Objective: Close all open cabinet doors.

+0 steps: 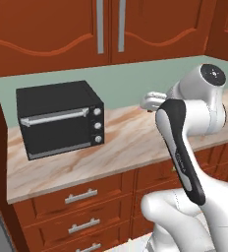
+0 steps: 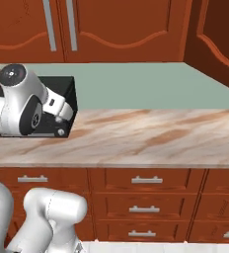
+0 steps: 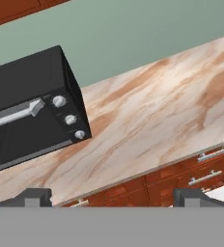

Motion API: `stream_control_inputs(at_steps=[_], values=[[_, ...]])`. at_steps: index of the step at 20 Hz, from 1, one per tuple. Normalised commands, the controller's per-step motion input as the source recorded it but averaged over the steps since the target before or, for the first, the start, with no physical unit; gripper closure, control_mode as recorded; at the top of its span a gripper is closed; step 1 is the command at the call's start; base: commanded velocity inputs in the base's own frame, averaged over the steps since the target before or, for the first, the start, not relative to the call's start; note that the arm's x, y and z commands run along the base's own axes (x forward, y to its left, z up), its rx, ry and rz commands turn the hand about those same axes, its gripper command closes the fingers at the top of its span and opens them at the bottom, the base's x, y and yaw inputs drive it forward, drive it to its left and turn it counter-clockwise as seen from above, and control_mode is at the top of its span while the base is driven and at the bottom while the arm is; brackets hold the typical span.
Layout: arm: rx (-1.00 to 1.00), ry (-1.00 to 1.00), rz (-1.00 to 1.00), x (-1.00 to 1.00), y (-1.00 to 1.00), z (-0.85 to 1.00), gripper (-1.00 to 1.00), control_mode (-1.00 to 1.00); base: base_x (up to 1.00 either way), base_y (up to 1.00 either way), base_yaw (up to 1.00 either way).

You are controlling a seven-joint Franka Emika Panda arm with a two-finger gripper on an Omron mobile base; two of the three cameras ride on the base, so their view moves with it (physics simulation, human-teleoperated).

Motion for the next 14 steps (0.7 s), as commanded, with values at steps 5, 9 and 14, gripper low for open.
stream_control_inputs(at_steps=[5, 9, 14], values=[[0.0, 0.0, 0.0, 0.0, 0.0, 0.0, -1.0, 1.0, -0.44, 0.06, -0.43], [0.0, 0.0, 0.0, 0.0, 0.0, 0.0, -1.0, 1.0, -0.03, 0.15, -0.89], [0.0, 0.0, 0.0, 0.0, 0.0, 0.0, -1.0, 1.0, -0.02, 0.11, -0.93]])
